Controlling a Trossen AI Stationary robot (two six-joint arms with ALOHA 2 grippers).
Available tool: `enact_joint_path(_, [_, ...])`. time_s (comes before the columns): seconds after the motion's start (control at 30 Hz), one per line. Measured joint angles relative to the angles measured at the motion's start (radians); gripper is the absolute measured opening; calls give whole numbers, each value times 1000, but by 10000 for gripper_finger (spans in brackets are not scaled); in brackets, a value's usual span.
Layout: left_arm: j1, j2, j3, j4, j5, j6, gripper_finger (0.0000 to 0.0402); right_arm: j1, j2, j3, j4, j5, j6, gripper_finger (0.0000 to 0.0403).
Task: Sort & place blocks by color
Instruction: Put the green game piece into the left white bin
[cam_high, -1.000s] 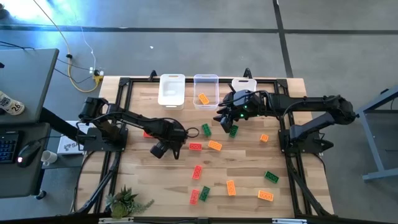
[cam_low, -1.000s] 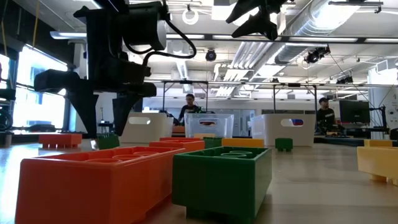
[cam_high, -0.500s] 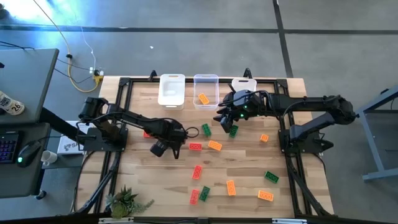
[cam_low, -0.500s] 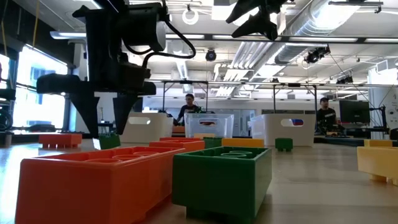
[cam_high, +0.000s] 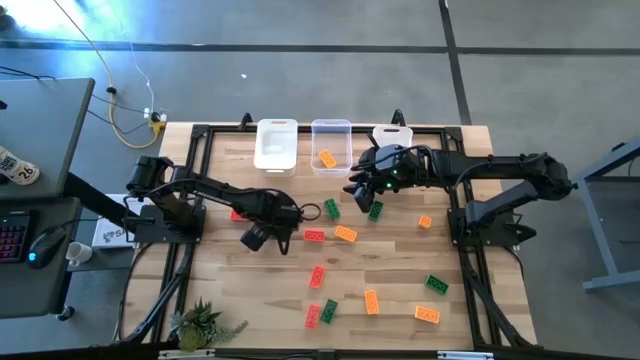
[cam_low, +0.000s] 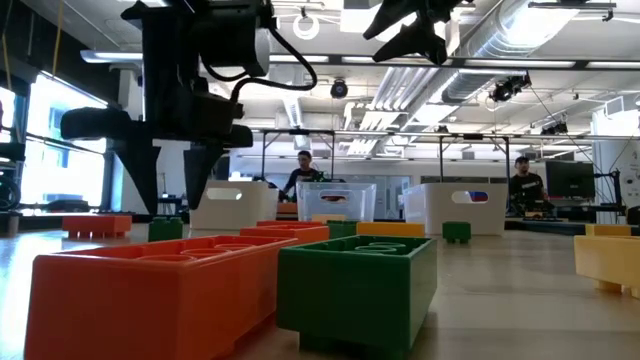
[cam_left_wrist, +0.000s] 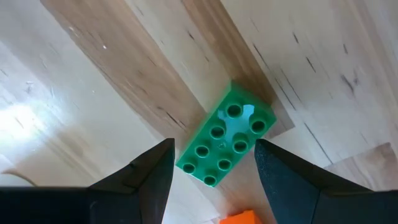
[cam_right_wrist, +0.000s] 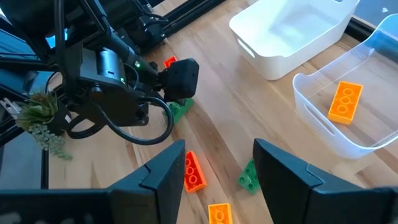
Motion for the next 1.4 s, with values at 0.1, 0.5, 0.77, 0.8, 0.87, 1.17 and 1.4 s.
enact_joint_path(0.1, [0,0,0,-10,0,41,211,0,0,0,-2,0,0,178])
enact_joint_path(0.5, [-13,0,0,-7,-10,170,211,0,0,0,-2,0,4,178])
enact_joint_path(0.77, [-51,34,-1,-6,-53,199,211,0,0,0,-2,0,4,178])
enact_joint_path(0.8, [-55,49,0,0,-81,199,211,0,0,0,-2,0,4,178])
enact_joint_path(0.87, [-55,82,-1,-1,-124,198,211,0,0,0,-1,0,4,178])
enact_joint_path(1.17, [-57,161,4,-9,-187,142,211,3,0,1,-2,-4,5,178])
enact_joint_path(1.4, [-55,150,1,-5,-188,78,182,3,0,1,-2,4,4,178])
